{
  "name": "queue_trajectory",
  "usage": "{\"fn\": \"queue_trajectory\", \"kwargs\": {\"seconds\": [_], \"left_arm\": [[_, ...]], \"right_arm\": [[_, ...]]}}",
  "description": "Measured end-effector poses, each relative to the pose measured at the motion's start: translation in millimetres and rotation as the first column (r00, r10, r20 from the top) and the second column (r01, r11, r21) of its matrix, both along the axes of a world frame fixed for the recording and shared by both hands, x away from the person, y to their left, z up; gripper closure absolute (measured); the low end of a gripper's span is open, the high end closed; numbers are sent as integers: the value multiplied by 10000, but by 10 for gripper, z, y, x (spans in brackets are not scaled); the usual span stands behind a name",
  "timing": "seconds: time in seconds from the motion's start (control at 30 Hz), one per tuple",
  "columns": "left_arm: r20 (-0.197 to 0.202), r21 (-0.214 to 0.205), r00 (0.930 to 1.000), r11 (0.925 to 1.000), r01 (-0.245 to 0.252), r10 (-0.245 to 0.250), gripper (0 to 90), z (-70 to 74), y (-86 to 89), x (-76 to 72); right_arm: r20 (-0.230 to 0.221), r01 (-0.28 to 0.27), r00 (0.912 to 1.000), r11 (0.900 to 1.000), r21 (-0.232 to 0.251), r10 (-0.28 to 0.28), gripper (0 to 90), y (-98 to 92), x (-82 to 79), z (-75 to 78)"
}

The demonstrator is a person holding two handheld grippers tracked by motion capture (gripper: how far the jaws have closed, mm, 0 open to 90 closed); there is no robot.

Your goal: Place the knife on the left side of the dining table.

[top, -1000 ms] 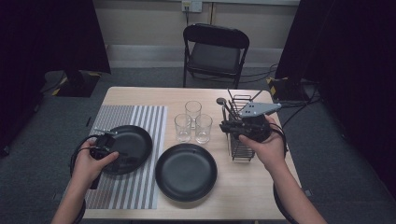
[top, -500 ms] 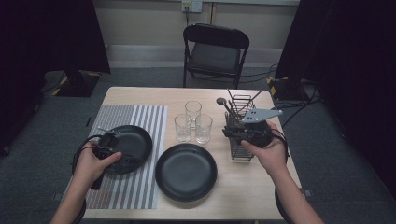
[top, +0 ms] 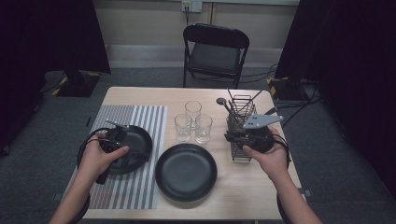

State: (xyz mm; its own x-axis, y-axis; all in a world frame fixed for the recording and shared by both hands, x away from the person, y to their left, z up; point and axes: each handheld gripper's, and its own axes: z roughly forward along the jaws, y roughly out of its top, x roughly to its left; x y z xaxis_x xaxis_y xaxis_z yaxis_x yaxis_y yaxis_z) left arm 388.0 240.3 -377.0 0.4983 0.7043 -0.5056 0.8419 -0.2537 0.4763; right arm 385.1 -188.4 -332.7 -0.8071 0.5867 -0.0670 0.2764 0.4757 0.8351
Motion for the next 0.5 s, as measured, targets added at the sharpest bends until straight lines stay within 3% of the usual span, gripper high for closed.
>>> {"fn": "queue_trajectory", "kwargs": {"seconds": [0.23, 0.5], "left_arm": [[116, -116, 9994, 9994, 312, -311, 382, 160, -175, 35], [151, 43, 9979, 9980, 624, -624, 378, 321, -376, 46]], "right_arm": [[-17, 23, 10000, 10000, -86, -23, 810, -27, -18, -21], [-119, 22, 9999, 9999, -138, -24, 810, -38, -32, -36]]}}
